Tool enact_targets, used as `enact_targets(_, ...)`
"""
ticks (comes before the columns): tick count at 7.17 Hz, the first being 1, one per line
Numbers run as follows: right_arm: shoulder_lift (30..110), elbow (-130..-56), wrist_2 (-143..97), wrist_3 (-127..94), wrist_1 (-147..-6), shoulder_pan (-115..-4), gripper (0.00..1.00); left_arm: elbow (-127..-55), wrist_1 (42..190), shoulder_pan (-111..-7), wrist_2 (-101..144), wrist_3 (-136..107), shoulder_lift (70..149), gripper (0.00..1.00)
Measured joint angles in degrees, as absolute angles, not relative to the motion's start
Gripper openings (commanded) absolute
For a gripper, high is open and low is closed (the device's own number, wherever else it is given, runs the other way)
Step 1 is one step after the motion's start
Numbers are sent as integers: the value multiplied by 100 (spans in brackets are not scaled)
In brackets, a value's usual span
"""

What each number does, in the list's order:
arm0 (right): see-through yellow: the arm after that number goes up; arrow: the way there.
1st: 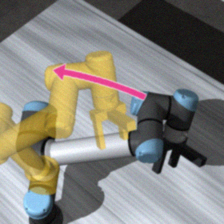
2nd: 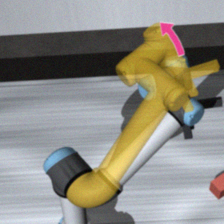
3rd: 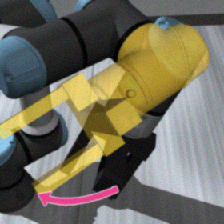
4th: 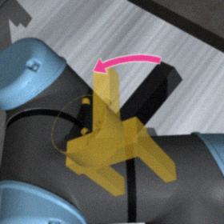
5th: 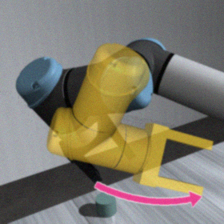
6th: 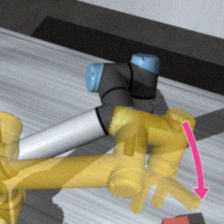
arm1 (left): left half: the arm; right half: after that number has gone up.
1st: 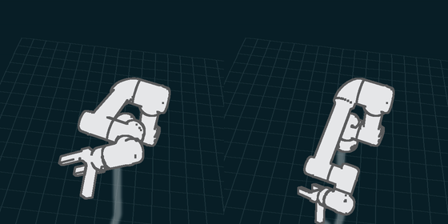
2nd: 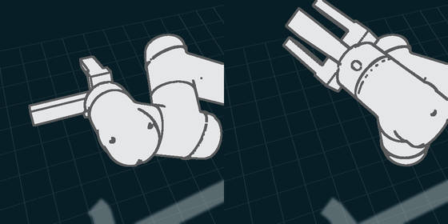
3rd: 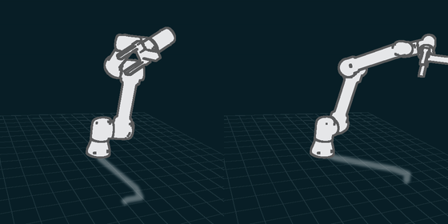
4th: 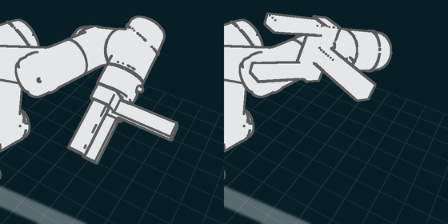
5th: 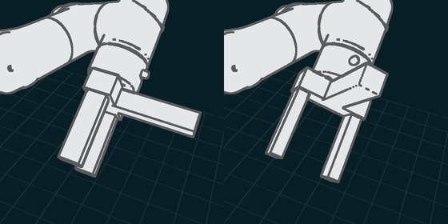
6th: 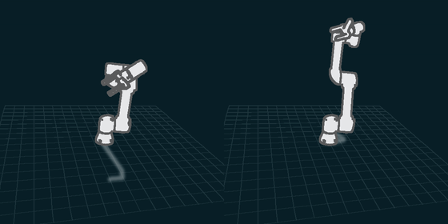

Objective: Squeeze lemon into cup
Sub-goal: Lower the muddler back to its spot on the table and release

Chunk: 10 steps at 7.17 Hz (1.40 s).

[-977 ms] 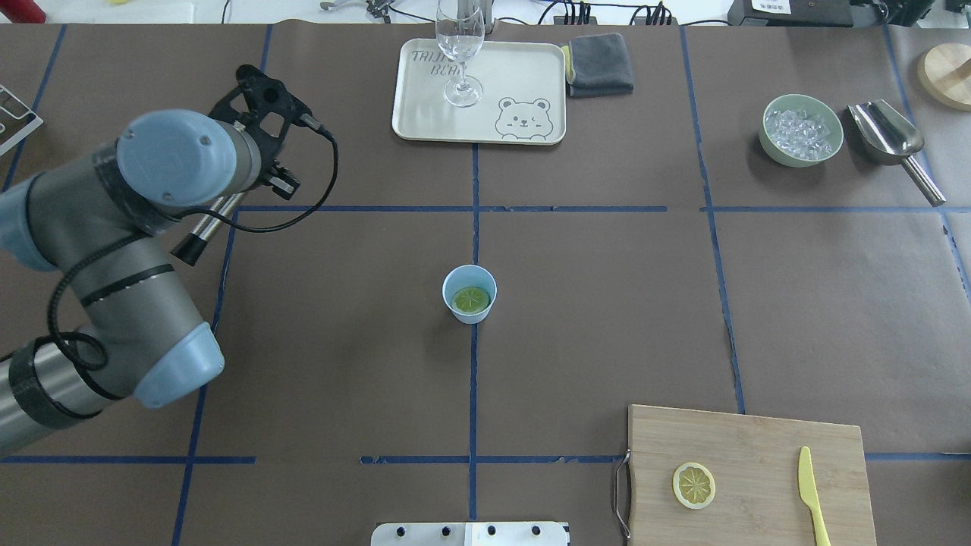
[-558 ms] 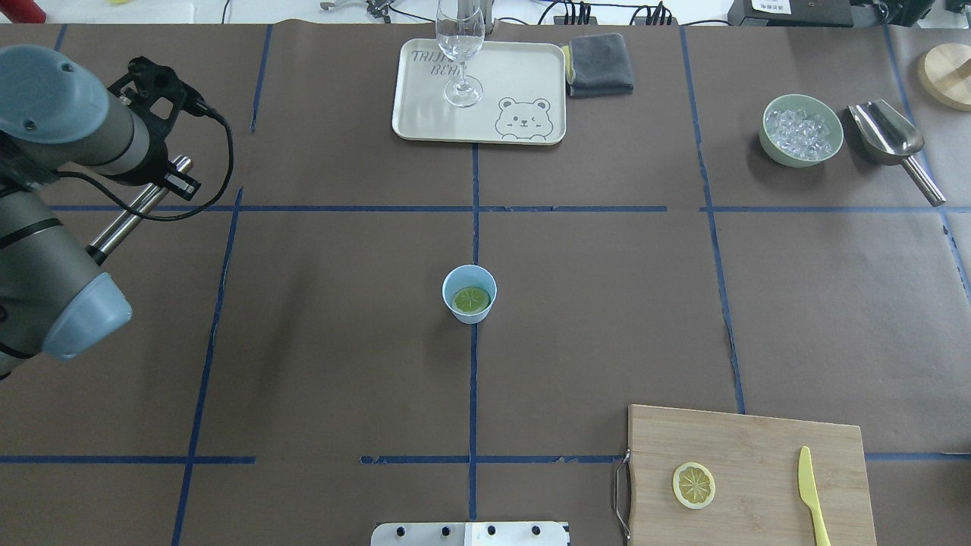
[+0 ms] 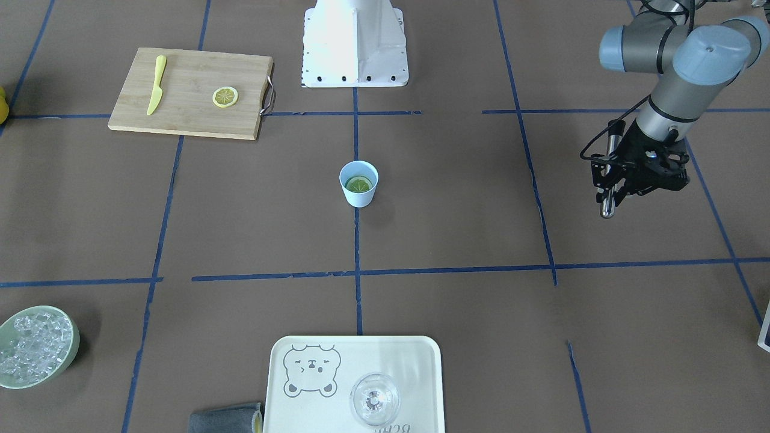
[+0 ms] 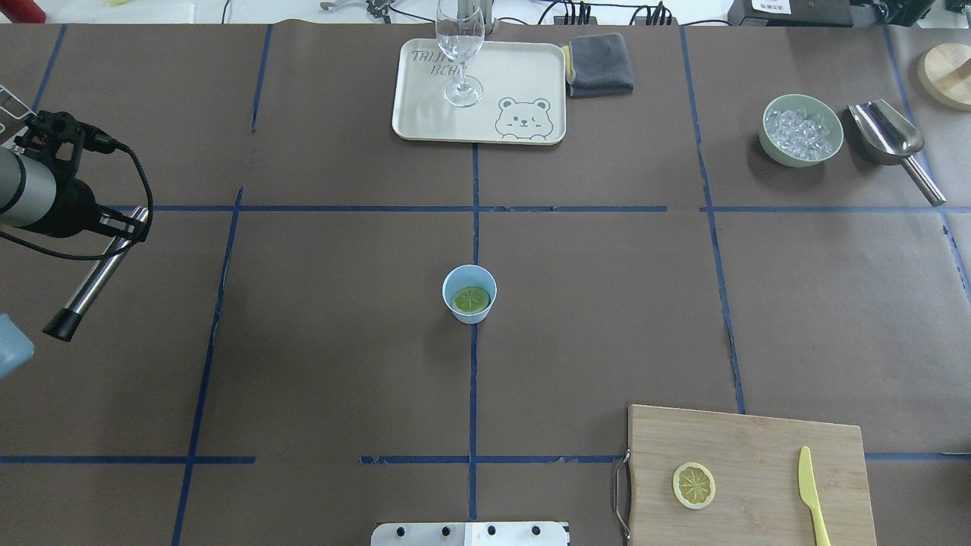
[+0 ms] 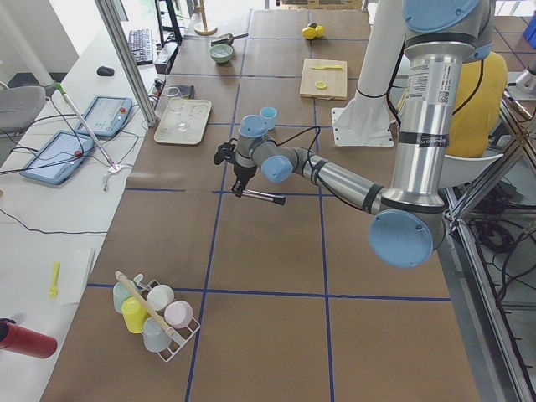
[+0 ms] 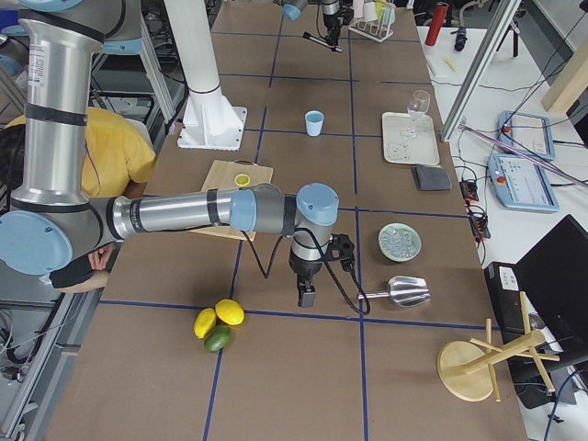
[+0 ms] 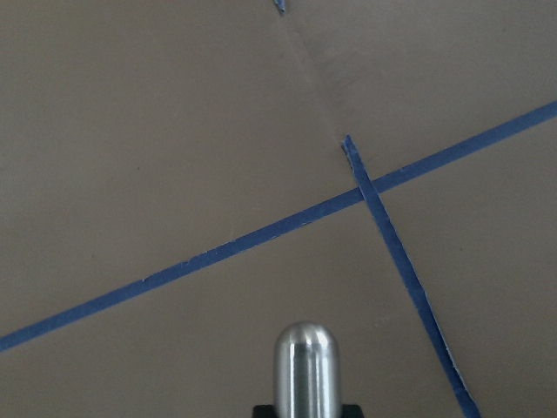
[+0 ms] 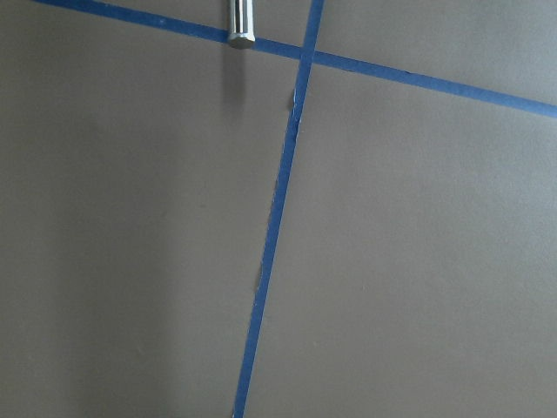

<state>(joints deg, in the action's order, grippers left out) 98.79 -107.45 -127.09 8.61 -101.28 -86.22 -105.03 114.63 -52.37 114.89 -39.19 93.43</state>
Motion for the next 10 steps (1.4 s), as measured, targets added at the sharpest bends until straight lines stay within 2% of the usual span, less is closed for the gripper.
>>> enact_targets(2, 9879, -10748, -12709, 861, -10125, -8622, 100, -10312, 11723, -5145, 11403, -5000, 9309, 0)
enact_targets(6, 9934, -10765, -12709, 870, -10125, -8622, 100, -9716, 11844, -4709, 10945, -5281, 9472, 0)
enact_targets(7, 9943, -10766, -12709, 872, -10125, -8622, 100, -9535, 11990, -4628, 10867, -5285, 9530, 8)
enact_targets(8, 9949, -10766, -12709, 886, -10125, -8622, 100, -9414, 12131, -4589, 10836, -5284, 9563, 61)
enact_targets(9, 9957, -10766, -12709, 907, -10125, -8622, 100, -9352, 12199, -4563, 10819, -5284, 9584, 100)
enact_targets(10, 9962, -10769, -12709, 917, -10125, -8622, 100, -9329, 12228, -4541, 10803, -5288, 9593, 100)
